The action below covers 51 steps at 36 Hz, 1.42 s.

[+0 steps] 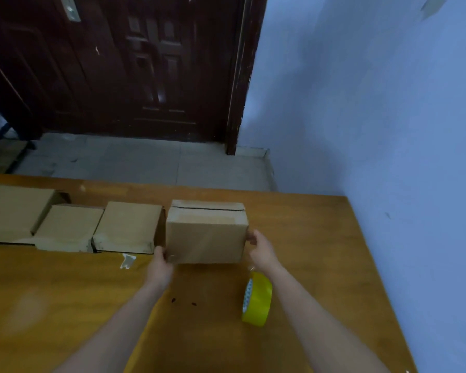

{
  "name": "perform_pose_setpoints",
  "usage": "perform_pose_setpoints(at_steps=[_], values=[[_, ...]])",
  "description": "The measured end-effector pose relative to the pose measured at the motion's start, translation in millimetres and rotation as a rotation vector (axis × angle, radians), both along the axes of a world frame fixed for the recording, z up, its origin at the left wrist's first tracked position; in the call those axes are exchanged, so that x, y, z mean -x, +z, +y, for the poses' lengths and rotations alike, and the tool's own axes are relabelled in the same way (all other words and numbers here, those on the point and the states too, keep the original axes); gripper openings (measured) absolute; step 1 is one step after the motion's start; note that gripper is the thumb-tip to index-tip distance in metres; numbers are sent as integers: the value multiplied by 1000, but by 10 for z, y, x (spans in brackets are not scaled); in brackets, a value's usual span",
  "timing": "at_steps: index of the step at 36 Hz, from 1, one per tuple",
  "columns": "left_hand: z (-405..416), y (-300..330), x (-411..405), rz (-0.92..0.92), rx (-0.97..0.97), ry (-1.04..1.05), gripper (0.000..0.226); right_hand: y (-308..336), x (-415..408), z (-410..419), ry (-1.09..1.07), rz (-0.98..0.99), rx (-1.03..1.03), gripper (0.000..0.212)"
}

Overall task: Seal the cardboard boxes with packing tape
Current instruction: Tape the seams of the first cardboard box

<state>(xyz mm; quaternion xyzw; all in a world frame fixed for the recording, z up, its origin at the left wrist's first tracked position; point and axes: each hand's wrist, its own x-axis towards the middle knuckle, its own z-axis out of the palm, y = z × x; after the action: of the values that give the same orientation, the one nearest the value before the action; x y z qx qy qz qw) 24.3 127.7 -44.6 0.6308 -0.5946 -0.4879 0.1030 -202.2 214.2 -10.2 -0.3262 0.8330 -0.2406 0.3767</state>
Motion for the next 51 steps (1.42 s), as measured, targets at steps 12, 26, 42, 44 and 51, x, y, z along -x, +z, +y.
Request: perform_pose_setpoints(at_steps=[12,26,42,44,51], values=[[165,-429,-153,-180,-126,-123,40,-81,431,282,-155,-5,-99,23],[1018,-27,776,193,-300,-558,47,-266,271,460,-317,-425,-401,31],[1121,-29,880,127,-291,-618,21,-453,273,441,-413,-640,-276,20],[1138,-23,895,117,-297,-628,21,-479,278,478,-420,-617,-225,22],[1029,121,853,-20,-188,-623,48,-576,231,705,-350,-408,9,31]])
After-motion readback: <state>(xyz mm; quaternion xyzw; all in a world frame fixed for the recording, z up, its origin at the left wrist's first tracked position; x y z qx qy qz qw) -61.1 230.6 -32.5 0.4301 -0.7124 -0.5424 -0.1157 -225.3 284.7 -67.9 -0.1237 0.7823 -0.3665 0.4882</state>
